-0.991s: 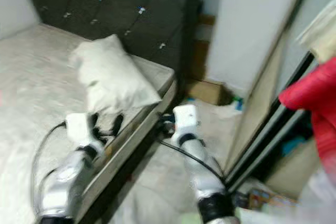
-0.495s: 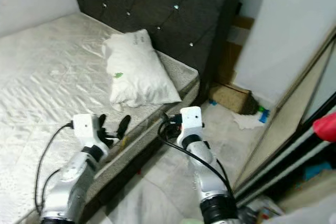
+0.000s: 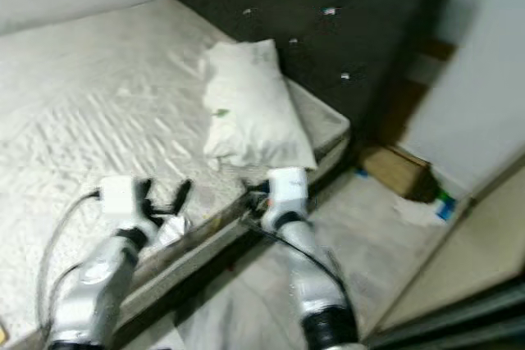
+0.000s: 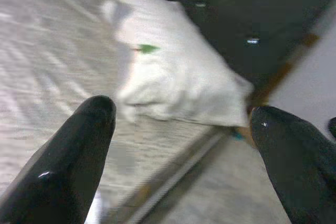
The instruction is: Clean up the room
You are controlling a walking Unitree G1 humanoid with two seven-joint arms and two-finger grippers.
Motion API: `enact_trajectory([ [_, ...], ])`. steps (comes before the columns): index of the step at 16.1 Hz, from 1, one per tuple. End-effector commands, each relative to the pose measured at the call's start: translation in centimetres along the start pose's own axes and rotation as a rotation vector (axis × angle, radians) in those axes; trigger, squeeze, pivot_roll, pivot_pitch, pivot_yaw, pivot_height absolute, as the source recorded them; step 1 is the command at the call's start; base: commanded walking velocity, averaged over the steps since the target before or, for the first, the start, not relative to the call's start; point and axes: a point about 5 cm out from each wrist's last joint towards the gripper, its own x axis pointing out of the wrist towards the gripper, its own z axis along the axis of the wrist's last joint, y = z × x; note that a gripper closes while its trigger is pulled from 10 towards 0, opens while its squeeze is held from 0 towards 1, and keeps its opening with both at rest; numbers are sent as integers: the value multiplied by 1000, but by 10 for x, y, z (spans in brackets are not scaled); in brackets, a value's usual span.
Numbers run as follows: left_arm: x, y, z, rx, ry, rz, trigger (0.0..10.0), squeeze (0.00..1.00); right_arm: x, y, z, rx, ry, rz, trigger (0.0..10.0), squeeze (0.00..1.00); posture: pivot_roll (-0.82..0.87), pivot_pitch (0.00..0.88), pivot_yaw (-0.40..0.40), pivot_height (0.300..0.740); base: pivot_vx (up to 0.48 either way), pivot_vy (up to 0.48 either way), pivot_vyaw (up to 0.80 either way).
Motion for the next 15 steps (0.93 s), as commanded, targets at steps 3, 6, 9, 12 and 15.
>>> enact_trajectory([
  [3, 2, -14, 0, -16, -1, -45, 10000, 0, -4, -13, 0, -9, 8, -36, 10000, 0, -86, 80, -81, 740, 360, 0, 431],
  [6, 2, -14, 1, -17, -9, -53, 10000, 0, -4, -13, 0, -2, 11, -37, 10000, 0, -80, 74, -84, 740, 353, 0, 0],
  [9, 2, -14, 0, -11, 4, -43, 10000, 0, -3, -13, -1, 5, 13, -34, 10000, 0, -75, 66, -86, 740, 99, 0, 0],
  [12, 4, -13, -3, -16, 19, -37, 10000, 0, -2, -12, -1, -12, 11, -23, 10000, 0, -72, 53, -85, 740, 0, 0, 800],
  [15, 7, -11, -6, -56, 42, -16, 10000, 0, -1, -12, -1, -8, 14, -23, 10000, 0, -75, 50, -85, 740, 0, 0, 800],
])
